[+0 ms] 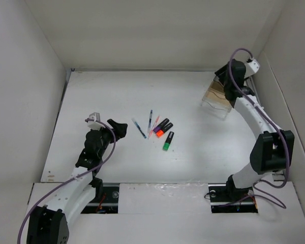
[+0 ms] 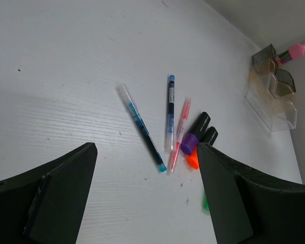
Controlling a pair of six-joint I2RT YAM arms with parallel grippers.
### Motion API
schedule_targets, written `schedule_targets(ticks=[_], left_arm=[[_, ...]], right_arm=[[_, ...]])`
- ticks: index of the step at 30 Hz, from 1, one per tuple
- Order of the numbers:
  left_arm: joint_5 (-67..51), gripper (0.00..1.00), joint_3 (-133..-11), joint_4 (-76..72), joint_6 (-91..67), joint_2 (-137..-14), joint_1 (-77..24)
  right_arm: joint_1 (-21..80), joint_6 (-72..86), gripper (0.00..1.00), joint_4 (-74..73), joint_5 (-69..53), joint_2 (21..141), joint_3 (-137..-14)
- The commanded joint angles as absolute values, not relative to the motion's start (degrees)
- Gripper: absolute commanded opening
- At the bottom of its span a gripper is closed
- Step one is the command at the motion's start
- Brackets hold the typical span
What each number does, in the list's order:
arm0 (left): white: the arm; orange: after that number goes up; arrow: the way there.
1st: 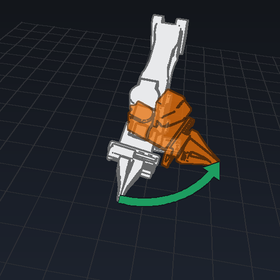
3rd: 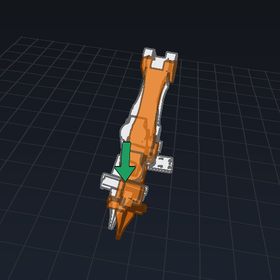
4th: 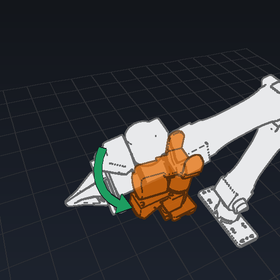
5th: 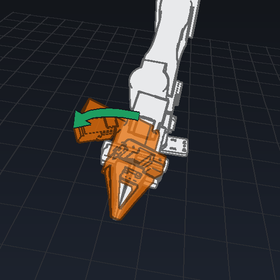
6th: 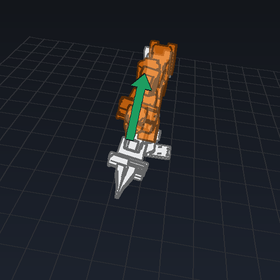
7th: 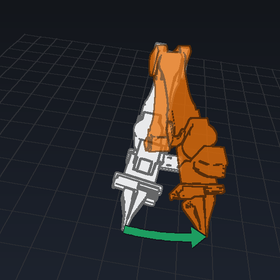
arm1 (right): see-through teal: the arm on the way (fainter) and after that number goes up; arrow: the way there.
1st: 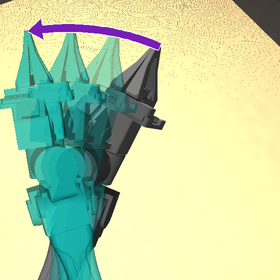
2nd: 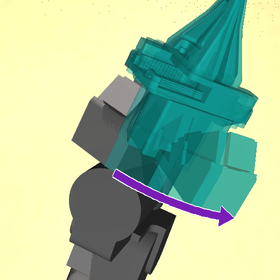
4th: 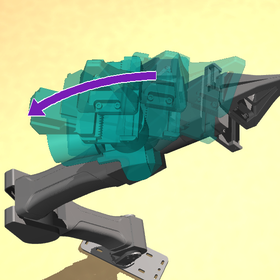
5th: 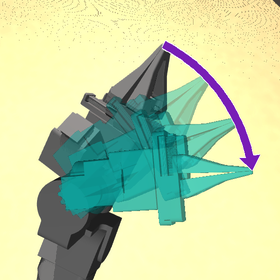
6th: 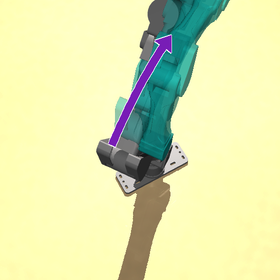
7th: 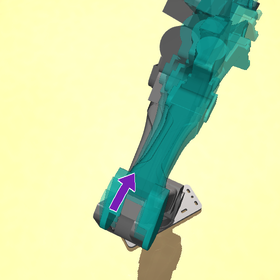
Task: Sort the stationery into containers
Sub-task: Place the stationery in the storage box.
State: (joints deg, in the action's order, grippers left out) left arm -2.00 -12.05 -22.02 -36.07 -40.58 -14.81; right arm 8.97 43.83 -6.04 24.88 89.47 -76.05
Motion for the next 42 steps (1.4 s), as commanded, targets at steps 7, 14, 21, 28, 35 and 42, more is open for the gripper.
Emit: schedule_targets(ticks=[7,14,21,28,35,42], left_arm=[[-5.98,0.75,-15.12,-25.84,-34.10,-41.14,-14.94],[-5.45,0.75,-15.64,-25.84,-34.10,-41.66,-15.47],[-5.45,0.75,-15.64,-26.36,-34.10,-42.71,-15.47],[-5.98,0.75,-15.64,-27.42,-34.10,-43.95,-15.47],[-5.98,0.75,-15.64,-28.04,-34.10,-44.56,-15.47],[-5.98,0.75,-15.64,-28.04,-34.10,-45.18,-15.47]], right_arm=[[-6.94,51.24,0.39,-9.31,17.85,104.22,-87.88],[-10.01,49.83,0.39,-12.83,18.01,111.88,-96.85],[-10.02,48.43,0.40,-13.97,18.72,117.15,-100.37],[-10.02,47.90,0.45,-14.68,18.72,119.79,-102.04],[-10.02,47.38,0.53,-15.21,18.72,121.37,-102.83],[-10.02,47.37,0.66,-15.21,19.78,121.90,-102.30]])
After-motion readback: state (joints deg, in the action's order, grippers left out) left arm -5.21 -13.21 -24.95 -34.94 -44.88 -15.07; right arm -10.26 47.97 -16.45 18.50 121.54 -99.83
